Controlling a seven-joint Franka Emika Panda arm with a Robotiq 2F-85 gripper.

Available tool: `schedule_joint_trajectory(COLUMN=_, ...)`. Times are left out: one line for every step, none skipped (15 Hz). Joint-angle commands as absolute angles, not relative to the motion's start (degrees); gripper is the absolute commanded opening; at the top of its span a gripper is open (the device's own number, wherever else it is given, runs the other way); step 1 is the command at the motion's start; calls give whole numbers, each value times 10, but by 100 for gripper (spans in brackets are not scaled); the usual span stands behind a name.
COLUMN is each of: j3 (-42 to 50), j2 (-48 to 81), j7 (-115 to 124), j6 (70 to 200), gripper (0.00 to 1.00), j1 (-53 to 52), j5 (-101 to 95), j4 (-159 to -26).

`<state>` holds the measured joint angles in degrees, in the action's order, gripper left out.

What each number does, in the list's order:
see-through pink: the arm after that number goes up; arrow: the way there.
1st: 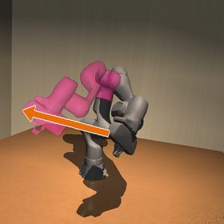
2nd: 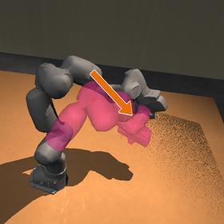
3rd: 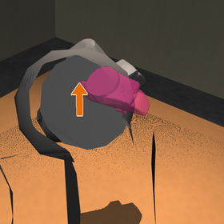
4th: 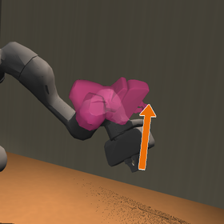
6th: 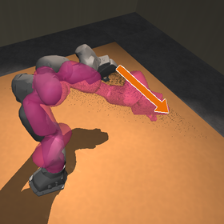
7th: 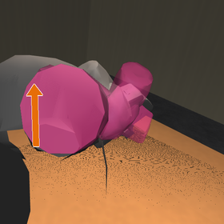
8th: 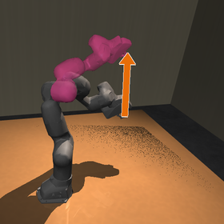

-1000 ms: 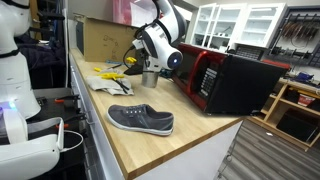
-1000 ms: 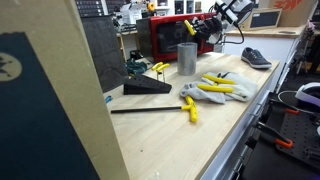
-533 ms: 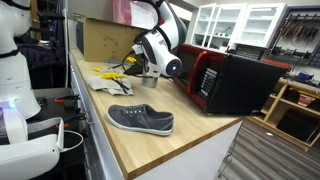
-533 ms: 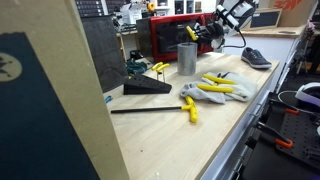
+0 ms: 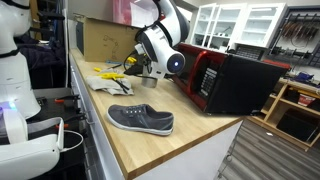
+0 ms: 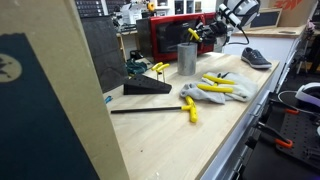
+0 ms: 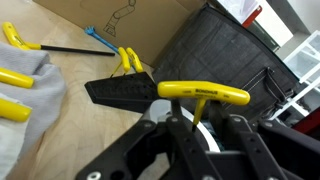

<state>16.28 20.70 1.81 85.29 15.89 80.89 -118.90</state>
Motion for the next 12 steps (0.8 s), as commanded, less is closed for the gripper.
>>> schedule_joint_trajectory(j3=168, j2=137, j7=59, j6=937, gripper=67, j1=137, j5=791, j4=-1228)
schedule_joint_trajectory(j3=167, j2=117, j7=69, j6=974, gripper=76, j1=129, j5=781, j4=-1236)
schedule_joint_trajectory(j3=164, j2=98, j7=81, j6=1007, gripper=82, j1=119, j5=765, j4=-1242)
schedule_joint_trajectory(j3=159, j2=78, j7=91, j6=1040, gripper=91, j1=110, j5=746, j4=-1248)
schedule_joint_trajectory(j3=154, j2=56, j7=106, j6=1075, gripper=98, j1=99, j5=720, j4=-1253)
schedule_joint_trajectory(j3=146, j2=37, j7=122, j6=1100, gripper=100, j1=91, j5=693, j4=-1256)
schedule_joint_trajectory(j3=137, j2=16, j7=141, j6=1129, gripper=100, j1=82, j5=664, j4=-1261)
schedule_joint_trajectory(j3=127, j2=-4, j7=161, j6=1153, gripper=100, j1=74, j5=632, j4=-1265)
schedule_joint_trajectory(j3=116, j2=-24, j7=182, j6=1173, gripper=100, j1=68, j5=597, j4=-1268)
schedule_joint_trajectory(j3=103, j2=-43, j7=207, j6=1190, gripper=100, j1=63, j5=558, j4=-1272)
schedule_joint_trajectory(j3=90, j2=-60, j7=228, j6=1200, gripper=100, j1=59, j5=512, j4=-1274)
schedule_joint_trajectory(j3=77, j2=-76, j7=254, j6=1200, gripper=100, j1=57, j5=464, j4=-1273)
